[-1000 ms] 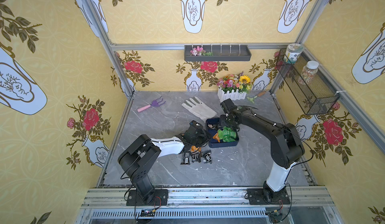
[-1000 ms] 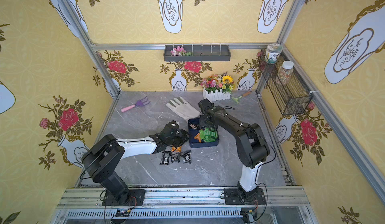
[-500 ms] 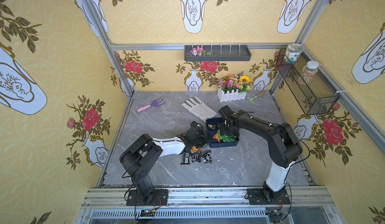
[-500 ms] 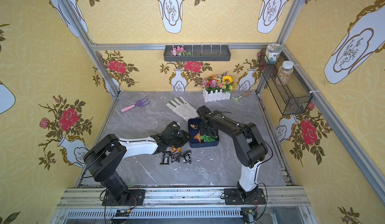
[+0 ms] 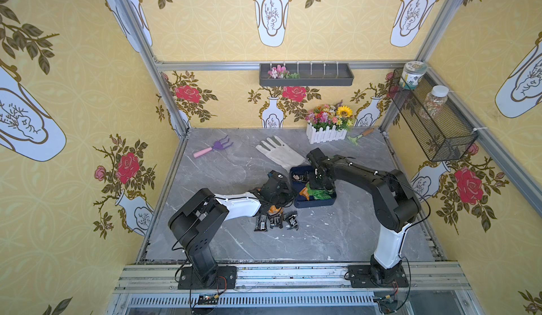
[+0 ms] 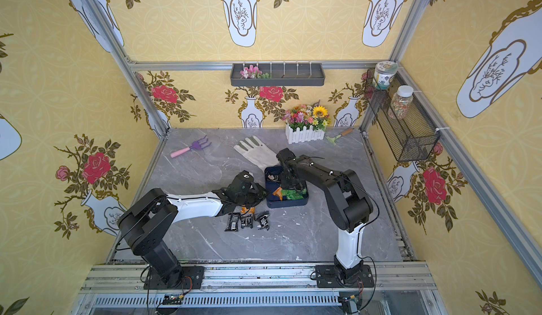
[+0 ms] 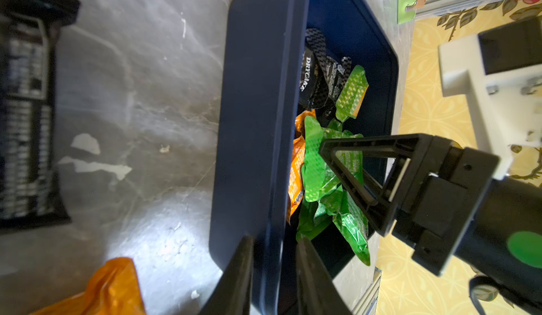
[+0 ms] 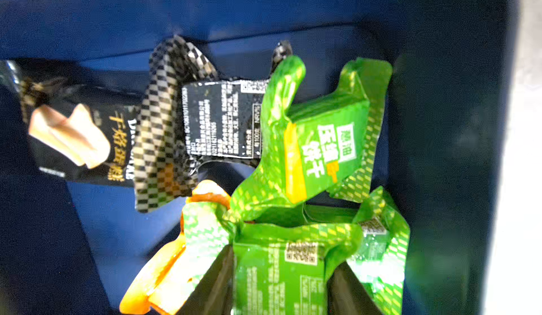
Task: Take the cookies out of the storage box
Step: Pick up the cookie from the storage box, then place the cookie at the center of the board.
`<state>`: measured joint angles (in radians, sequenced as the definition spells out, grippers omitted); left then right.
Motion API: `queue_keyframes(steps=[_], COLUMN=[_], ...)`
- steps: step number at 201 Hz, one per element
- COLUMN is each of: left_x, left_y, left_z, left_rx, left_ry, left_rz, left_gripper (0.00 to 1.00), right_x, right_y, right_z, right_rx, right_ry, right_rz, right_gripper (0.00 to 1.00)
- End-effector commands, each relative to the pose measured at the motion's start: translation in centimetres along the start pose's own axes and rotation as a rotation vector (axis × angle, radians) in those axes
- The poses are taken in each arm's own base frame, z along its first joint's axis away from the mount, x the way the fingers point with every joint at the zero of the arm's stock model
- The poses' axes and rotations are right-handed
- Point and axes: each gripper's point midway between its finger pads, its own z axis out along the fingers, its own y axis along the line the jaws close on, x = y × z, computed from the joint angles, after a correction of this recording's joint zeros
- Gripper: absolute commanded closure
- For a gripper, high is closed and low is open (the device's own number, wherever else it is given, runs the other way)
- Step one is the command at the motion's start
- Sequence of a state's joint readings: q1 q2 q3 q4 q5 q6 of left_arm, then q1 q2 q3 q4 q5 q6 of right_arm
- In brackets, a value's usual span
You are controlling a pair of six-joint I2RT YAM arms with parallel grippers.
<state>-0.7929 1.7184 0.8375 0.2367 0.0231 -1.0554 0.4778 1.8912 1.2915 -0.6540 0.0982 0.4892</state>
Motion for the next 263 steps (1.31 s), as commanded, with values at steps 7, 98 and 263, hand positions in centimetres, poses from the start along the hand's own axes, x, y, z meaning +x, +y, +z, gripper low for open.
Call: queue_keyframes(steps=[7, 98, 263], left_x=[-0.1, -3.4, -9.8], left_y=[-0.8, -2.6, 10.9], left_z=[0.0, -5.7, -26.1], left_rx=[0.023, 0.026, -0.206], left_ry=[-0.002, -0.195, -0.827], left_rz=[0.018, -0.023, -0.316], left_gripper=[0.67, 0.48, 0.49], right_x=[-0.4, -2.4, 9.0], right_y=[-0.4, 1.4, 27.4], right_z=[-1.0, -7.3, -8.9], right_rx=[0.014, -0.074, -0.410], right_ry=[-0.027, -0.149, -0.188], right_rz=[-0.009, -0.025, -0.411], right_gripper=[0.59, 0.62, 0.60])
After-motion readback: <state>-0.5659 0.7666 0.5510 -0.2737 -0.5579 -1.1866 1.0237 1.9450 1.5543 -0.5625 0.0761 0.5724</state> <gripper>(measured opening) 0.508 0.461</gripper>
